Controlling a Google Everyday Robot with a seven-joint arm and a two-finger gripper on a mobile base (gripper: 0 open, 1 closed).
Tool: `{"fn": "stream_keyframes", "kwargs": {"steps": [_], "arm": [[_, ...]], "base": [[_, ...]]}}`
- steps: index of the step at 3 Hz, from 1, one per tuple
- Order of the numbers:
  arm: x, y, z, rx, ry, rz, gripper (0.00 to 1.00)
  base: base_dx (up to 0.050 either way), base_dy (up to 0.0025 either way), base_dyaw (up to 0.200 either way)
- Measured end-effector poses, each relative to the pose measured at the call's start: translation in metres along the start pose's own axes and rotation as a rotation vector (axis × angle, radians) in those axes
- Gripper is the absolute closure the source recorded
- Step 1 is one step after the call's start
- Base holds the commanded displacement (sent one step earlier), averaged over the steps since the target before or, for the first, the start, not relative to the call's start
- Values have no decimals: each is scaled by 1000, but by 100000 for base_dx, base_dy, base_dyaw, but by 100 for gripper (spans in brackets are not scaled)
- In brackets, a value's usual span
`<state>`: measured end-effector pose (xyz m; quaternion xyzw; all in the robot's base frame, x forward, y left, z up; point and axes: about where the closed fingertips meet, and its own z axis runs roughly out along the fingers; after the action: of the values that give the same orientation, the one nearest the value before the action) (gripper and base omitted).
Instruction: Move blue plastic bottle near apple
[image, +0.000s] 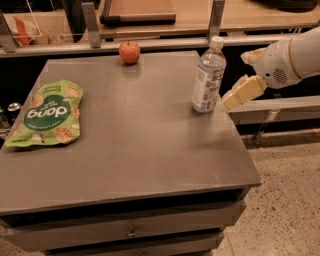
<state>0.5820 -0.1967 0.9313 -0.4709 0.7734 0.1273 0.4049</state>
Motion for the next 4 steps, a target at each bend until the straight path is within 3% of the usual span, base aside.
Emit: {"fn": "stream_keyframes", "kwargs": {"steps": [3, 4], "arm": [[-12, -19, 51, -74, -190, 55, 0], [-17, -19, 58, -102, -222, 56, 18]], "base": [[0, 0, 0], [0, 0, 0]]}}
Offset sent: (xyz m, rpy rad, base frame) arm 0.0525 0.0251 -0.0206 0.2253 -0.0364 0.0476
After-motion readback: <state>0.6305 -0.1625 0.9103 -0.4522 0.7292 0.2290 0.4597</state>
